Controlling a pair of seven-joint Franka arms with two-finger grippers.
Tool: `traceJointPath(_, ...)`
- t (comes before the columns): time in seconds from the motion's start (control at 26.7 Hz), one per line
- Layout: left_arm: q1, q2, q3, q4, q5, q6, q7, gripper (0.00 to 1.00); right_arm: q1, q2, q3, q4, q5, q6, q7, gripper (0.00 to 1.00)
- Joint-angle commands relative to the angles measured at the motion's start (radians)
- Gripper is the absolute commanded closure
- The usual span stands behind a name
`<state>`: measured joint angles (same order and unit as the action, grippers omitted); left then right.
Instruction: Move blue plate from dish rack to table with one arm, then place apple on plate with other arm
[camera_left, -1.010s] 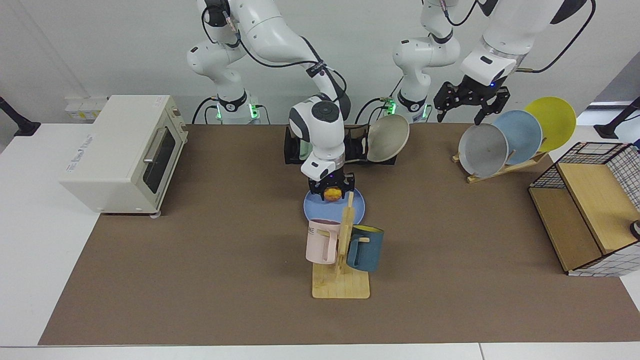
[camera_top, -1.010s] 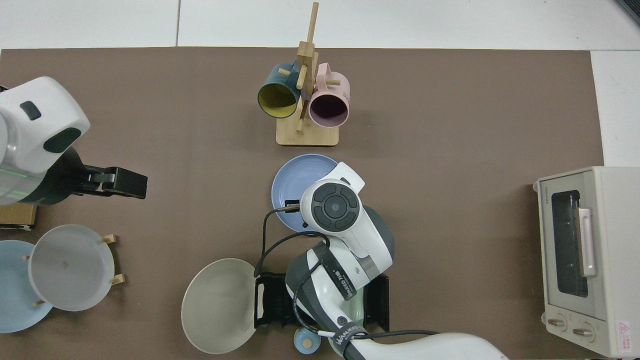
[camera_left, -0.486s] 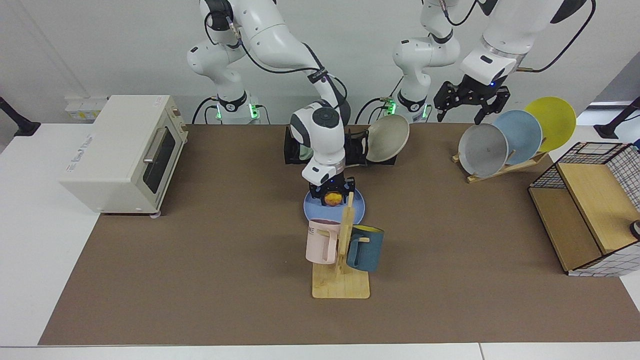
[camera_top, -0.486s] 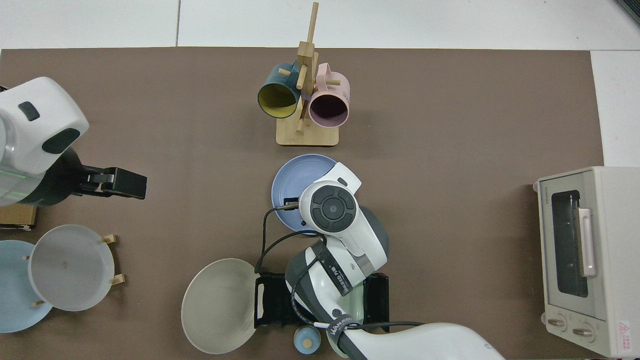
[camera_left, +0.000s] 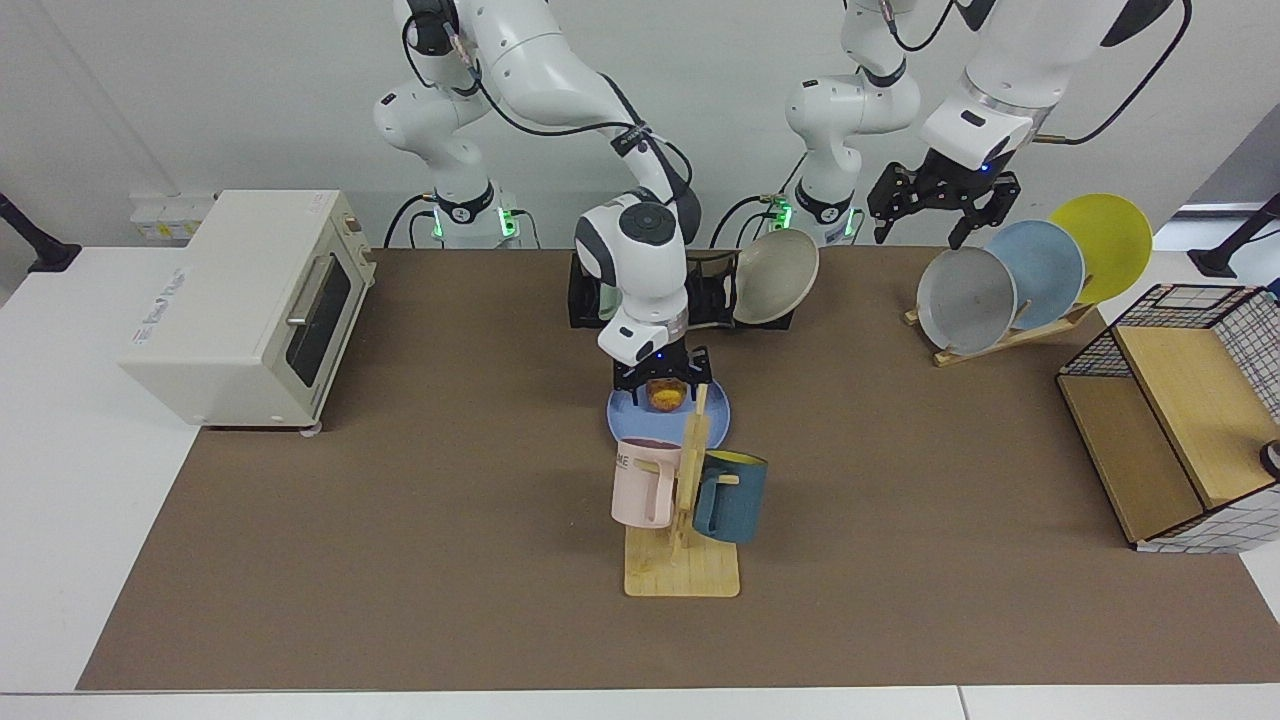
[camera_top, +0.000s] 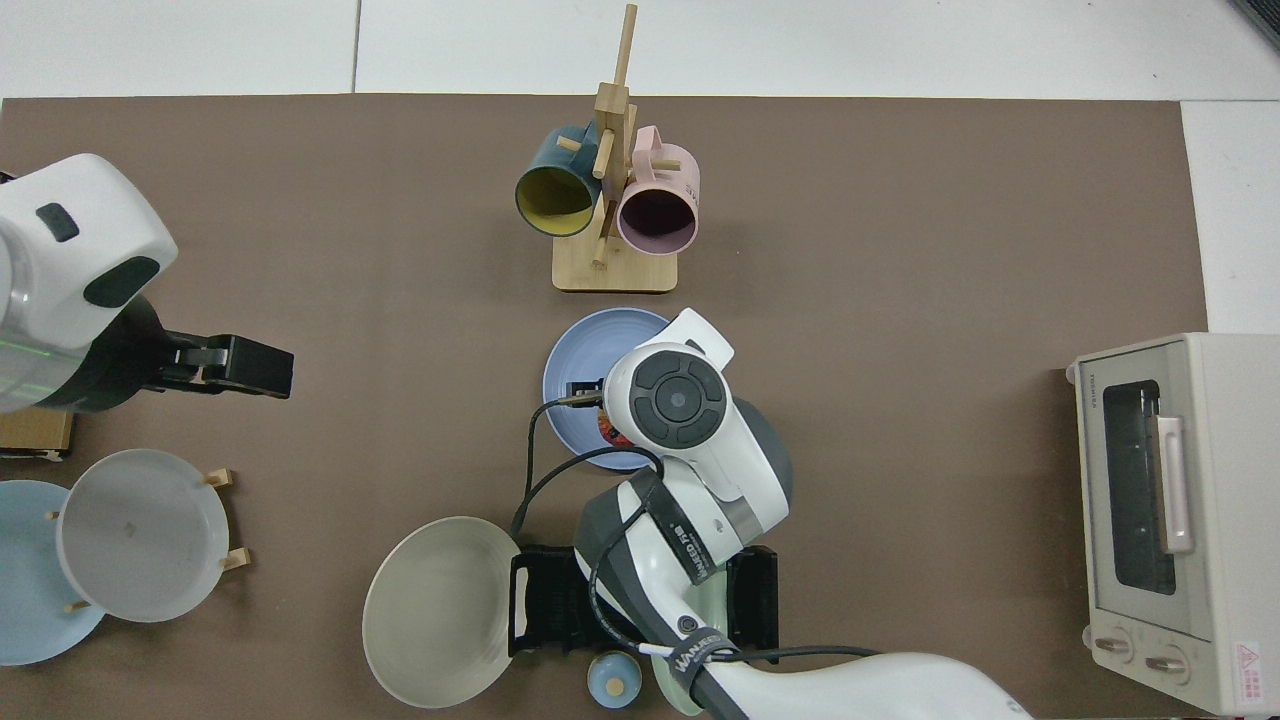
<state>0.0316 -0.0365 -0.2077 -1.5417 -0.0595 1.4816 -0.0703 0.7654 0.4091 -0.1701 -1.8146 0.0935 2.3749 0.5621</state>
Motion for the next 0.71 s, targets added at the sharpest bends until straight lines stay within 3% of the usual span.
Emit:
traceJointPath(0.0,0.007,-0.008,-0.005,0.005,0.012,-0.017,-0.008,0.00,-0.092,-0.108,0.007,0.008,0.002,-0.121,-0.027,0.00)
traceJointPath(0.34,0.007,-0.008,-0.005,0.005,0.012,-0.018,-0.008,0.00,-0.284,-0.243,0.006,0.011,-0.008,-0.301,-0.249,0.00)
traceJointPath(0.67,0.007,-0.008,-0.005,0.005,0.012,-0.018,-0.008,0.00,-0.434,-0.354,0.004,0.014,-0.024,-0.466,-0.346,0.00)
